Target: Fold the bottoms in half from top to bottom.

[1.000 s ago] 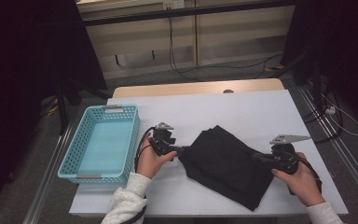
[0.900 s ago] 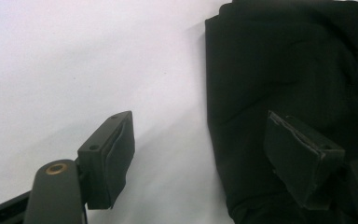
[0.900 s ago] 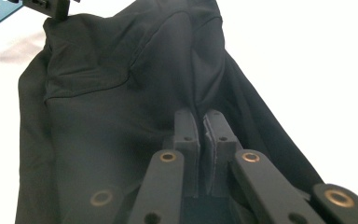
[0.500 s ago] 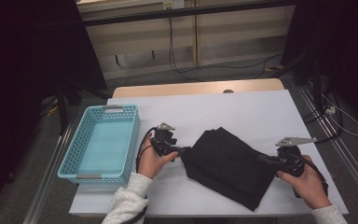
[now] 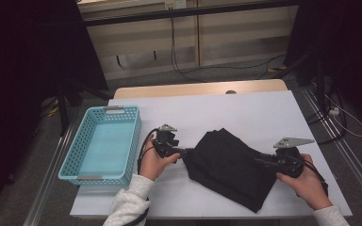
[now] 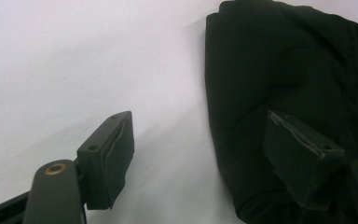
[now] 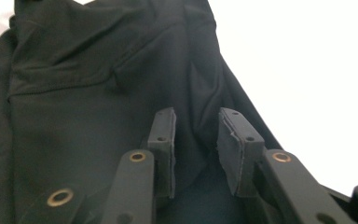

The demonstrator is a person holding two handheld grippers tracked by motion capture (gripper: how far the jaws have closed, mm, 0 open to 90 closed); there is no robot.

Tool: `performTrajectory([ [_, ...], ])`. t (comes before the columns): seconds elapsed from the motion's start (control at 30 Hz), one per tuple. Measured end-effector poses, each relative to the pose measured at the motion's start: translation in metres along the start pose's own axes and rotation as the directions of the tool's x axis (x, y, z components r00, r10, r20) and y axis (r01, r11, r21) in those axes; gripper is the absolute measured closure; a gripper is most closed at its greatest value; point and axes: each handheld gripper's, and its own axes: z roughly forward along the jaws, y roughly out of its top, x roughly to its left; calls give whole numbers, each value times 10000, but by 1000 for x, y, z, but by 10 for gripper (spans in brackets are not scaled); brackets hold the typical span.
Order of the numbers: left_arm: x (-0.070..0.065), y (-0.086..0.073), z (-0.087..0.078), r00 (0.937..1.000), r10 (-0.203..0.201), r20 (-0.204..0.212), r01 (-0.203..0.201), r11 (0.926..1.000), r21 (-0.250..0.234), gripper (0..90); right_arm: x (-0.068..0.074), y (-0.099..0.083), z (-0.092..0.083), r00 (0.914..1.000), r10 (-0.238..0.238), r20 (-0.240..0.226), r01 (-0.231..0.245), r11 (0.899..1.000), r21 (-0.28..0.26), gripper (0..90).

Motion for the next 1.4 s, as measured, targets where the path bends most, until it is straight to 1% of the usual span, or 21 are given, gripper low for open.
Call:
performTrajectory([
  [0.17,0,-2,-1,10000,-41,-6,41,10000,-17,253,4,12,6,9997,-217,151,222,9992,-320,603],
  [0.27,-1,-3,-1,10000,-45,-31,45,10000,1,253,8,20,16,9996,-268,7,268,9989,-372,608],
  [0.37,0,-4,-2,10000,-35,-45,35,10000,14,253,12,24,26,9994,-341,-57,340,9992,-224,629],
  [0.4,0,-4,-3,10000,-28,-56,29,10000,24,253,14,24,30,9992,-391,-76,391,9992,-74,639],
  [0.43,1,-4,-3,10000,-59,-61,59,10000,5,253,15,24,32,9988,-495,37,495,9988,-13,672],
  [0.47,1,-5,-4,10000,-32,-57,33,10000,39,253,15,24,35,9982,-586,138,584,9982,116,736],
  [0.5,2,-5,-4,10000,-20,3,20,10000,81,255,15,23,36,9982,-525,288,521,9985,161,813],
  [0.53,2,-5,-4,10000,-49,-15,49,10000,46,258,13,23,35,9989,-431,207,429,9990,99,874],
  [0.57,1,-5,-4,10000,-21,-59,21,10000,24,258,11,22,35,9993,-367,32,366,9992,148,881],
  [0.63,1,-5,-5,10000,-46,-63,46,10000,-33,258,8,22,32,9997,-242,104,240,9995,191,885],
  [0.7,1,-4,-5,10000,-16,-32,16,10000,-4,258,4,22,26,10000,-62,-35,63,9999,97,885],
  [0.73,1,-4,-5,10000,-31,-67,31,10000,-44,257,3,22,23,10000,-5,31,6,10000,-21,886],
  [0.83,0,-4,-5,10000,-24,-17,24,10000,-13,258,-2,23,18,9999,100,131,-98,9999,-137,882],
  [0.93,-1,-4,-4,10000,-24,-67,23,10000,-60,257,-7,18,21,9989,107,460,-102,9999,-117,841],
  [0.97,-1,-4,-4,10000,-10,-59,10,10000,-58,257,-9,16,23,9986,132,508,-133,9999,26,819],
  [1.0,-1,-4,-4,10000,-12,-76,12,10000,-60,258,-10,14,25,9983,203,541,-209,9997,106,760],
  [1.1,0,-4,-5,10000,-3,-87,3,10000,-59,258,-11,14,23,9971,252,723,-253,9997,6,678],
  [1.27,0,-3,-6,10000,16,-72,-16,10000,-71,257,-9,13,25,9977,517,446,-519,9986,46,543],
  [1.33,0,-3,-6,10000,21,-93,-21,10000,-79,257,-9,12,28,9978,455,491,-462,9988,141,544],
  [1.37,0,-3,-6,10000,22,-82,-22,10000,-77,258,-8,12,30,9974,526,491,-539,9982,248,567],
  [1.4,0,-3,-6,10000,20,-82,-21,10000,-74,258,-8,11,31,9978,452,494,-468,9984,309,631],
])
